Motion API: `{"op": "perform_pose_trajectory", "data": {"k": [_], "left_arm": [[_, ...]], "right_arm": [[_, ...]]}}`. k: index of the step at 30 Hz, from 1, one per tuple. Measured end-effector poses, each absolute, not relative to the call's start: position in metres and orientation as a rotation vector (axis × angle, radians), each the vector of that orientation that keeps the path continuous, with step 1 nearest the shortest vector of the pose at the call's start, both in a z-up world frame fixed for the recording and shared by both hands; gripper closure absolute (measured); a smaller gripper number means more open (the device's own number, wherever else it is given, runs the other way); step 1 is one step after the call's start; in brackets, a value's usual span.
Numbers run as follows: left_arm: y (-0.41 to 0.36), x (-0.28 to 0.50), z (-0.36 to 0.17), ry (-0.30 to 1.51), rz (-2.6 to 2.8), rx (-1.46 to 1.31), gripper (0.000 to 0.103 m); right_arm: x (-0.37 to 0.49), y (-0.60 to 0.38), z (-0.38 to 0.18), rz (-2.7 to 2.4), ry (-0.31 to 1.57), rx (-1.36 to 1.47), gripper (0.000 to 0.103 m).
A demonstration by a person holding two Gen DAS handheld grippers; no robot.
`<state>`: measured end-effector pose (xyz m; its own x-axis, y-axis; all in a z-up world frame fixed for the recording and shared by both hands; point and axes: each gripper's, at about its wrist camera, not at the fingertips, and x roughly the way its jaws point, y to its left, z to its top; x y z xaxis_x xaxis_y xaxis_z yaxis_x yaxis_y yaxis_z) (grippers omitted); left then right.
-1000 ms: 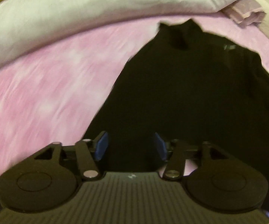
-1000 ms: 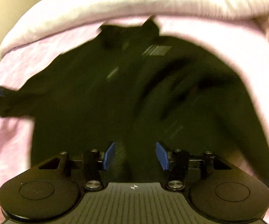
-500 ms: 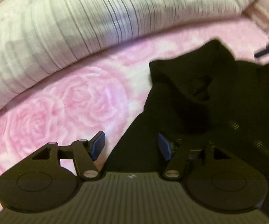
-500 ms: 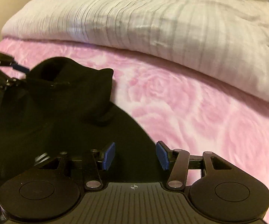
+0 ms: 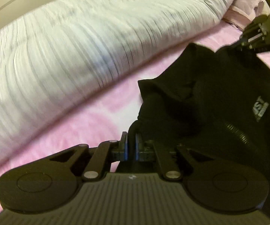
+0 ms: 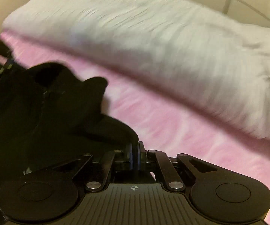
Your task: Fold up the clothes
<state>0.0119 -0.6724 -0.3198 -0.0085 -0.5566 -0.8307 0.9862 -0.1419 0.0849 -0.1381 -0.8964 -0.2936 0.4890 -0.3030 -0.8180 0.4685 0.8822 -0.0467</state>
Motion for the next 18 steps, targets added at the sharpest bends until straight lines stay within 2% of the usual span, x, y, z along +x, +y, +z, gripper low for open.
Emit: {"op": "perform_pose_trajectory", "data": {"k": [3,5,7,8,10,14,18], "left_arm": [[-0.691,0.015,-0.329,0.721,-1.444,0.845,0.095],[-0.688,0.015,-0.335,0.748,-1.4,0.843,0.088],[-0.678,0.014,-0.336,0.742,-1.373,0.849,0.086],[-0.669,0.015,-0.333,0.734,-1.366,0.844,0.079],[-0.644,0.014,-0.325,0.725,-1.351,0.831,0.075],[-0.584,0.0,-0.303,0.744,-1.358,0.792,0.074],[-0.501,-0.039,-0.293,0.868,-1.386,0.775,0.069]], "right_arm": [[-0.131,-0.906,-0.299,-0.532,0.96,0.193,0.099],[-0.127,-0.901,-0.308,-0.532,0.992,0.168,0.092],[-0.134,-0.889,-0.307,-0.564,0.985,0.129,0.072],[-0.144,-0.881,-0.302,-0.585,0.963,0.118,0.067],[-0.173,-0.871,-0.292,-0.621,0.915,0.177,0.053],[-0.256,-0.833,-0.278,-0.704,0.879,0.384,0.05],[-0.335,-0.777,-0.27,-0.711,0.853,0.624,0.05]]}}
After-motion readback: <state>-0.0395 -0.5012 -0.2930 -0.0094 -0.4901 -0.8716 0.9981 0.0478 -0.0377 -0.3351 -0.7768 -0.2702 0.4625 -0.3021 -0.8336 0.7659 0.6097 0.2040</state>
